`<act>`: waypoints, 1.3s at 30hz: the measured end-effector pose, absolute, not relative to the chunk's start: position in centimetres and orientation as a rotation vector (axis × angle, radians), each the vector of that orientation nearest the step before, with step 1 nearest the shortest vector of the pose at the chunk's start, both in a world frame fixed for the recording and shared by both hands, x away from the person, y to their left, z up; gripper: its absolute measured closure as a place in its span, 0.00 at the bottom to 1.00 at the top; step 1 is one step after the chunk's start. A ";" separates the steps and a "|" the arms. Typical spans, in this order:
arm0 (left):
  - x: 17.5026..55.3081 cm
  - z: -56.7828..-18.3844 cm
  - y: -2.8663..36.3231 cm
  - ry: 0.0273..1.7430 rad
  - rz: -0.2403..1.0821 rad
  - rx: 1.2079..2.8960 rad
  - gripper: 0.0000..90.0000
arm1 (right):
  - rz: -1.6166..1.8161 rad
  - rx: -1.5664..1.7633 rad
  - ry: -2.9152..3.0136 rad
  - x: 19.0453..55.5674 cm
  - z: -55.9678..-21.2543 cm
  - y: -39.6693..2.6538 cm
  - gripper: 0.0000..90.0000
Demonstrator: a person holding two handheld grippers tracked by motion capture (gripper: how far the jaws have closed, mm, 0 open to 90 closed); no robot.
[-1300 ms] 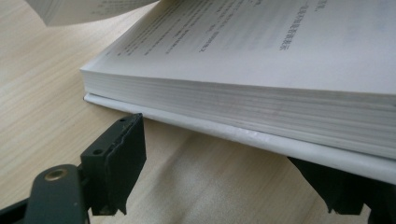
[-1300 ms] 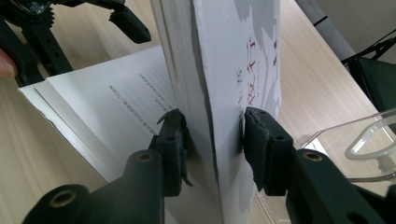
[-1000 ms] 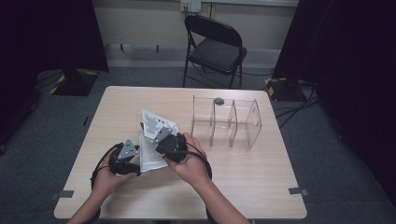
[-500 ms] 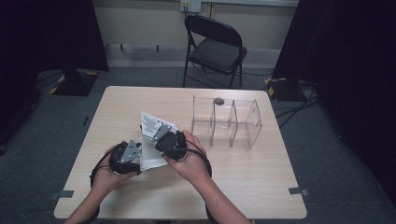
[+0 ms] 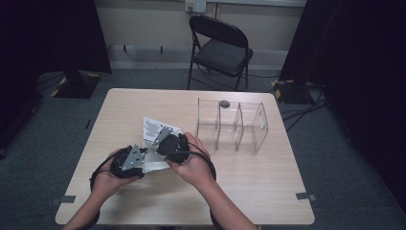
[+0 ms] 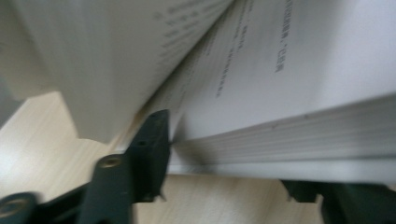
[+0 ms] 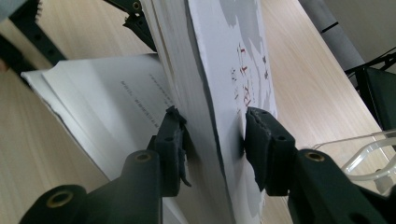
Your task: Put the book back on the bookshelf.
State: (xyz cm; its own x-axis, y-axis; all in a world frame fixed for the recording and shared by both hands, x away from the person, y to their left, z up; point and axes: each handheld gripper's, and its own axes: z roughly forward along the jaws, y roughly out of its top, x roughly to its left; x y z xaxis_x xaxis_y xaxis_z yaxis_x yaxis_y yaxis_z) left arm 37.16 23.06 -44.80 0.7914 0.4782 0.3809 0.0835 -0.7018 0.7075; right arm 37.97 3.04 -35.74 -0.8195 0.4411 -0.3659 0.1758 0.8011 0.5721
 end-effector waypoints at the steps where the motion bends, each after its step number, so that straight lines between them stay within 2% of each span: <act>1: 37.2 -44.6 23.2 0.411 0.713 2.273 0.52 | 0.724 0.470 2.502 37.8 -35.6 3.1 0.65; 8: 37.2 -44.1 23.4 0.426 0.684 2.273 0.52 | 0.723 0.430 2.501 37.9 -35.0 3.2 0.66; 18: 37.3 -44.5 23.4 0.415 0.677 2.264 0.47 | 0.722 0.429 2.501 37.6 -35.3 3.4 0.66; 27: 37.5 -44.9 22.6 0.385 0.663 2.285 0.34 | 0.712 0.427 2.507 37.6 -35.2 3.3 0.66; 31: 37.3 -44.7 22.5 0.350 0.706 2.281 0.39 | 0.715 0.420 2.508 37.6 -35.2 3.3 0.66; 37: 37.1 -43.8 22.7 0.329 0.779 2.262 0.61 | 0.735 0.411 2.513 37.6 -35.2 3.4 0.64; 39: 37.0 -43.5 22.8 0.349 0.749 2.258 0.63 | 0.741 0.393 2.524 37.6 -35.1 3.4 0.62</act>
State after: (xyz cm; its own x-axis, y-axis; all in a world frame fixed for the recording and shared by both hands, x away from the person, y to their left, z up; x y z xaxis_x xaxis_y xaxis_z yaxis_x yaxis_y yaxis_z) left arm 37.04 22.78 -43.46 0.7945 0.4468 0.4113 0.0279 -0.7033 0.7103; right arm 37.62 3.45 -35.08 -0.8450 0.3935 -0.3620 0.1353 0.8124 0.5672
